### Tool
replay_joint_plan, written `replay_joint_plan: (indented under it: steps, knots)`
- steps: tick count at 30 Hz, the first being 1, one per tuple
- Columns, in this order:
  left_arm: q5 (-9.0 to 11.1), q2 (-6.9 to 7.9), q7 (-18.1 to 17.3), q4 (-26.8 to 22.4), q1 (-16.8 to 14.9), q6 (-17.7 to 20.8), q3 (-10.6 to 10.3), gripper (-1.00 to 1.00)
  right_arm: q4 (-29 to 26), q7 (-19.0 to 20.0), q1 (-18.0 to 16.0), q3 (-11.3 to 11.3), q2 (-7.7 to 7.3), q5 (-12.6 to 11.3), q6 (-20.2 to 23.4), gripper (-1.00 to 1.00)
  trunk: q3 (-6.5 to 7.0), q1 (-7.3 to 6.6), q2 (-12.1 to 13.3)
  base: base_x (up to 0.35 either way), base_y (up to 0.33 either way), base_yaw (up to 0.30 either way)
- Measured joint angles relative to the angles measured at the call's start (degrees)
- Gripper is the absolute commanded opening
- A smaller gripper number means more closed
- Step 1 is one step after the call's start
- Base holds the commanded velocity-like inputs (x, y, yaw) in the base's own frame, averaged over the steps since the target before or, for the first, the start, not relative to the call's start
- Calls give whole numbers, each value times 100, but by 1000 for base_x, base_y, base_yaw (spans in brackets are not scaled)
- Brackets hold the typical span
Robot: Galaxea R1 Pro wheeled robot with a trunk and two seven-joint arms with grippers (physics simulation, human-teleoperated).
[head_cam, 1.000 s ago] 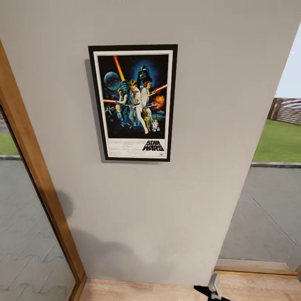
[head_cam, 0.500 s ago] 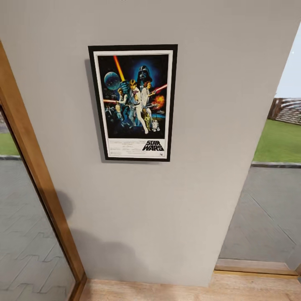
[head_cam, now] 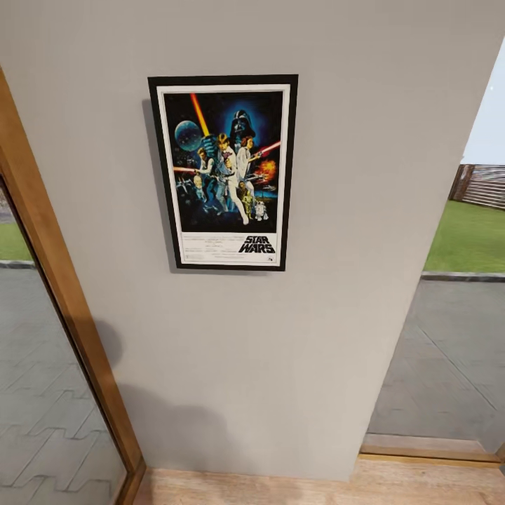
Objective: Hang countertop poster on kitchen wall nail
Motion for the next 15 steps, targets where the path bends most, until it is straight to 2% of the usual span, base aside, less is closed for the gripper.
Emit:
replay_joint_plan:
  steps: [15]
  knots:
    - [0,-1,3,0,0,-27,0,100,0,-27,3,1,2,-1,-1,100,0,0,0,0,0,0]
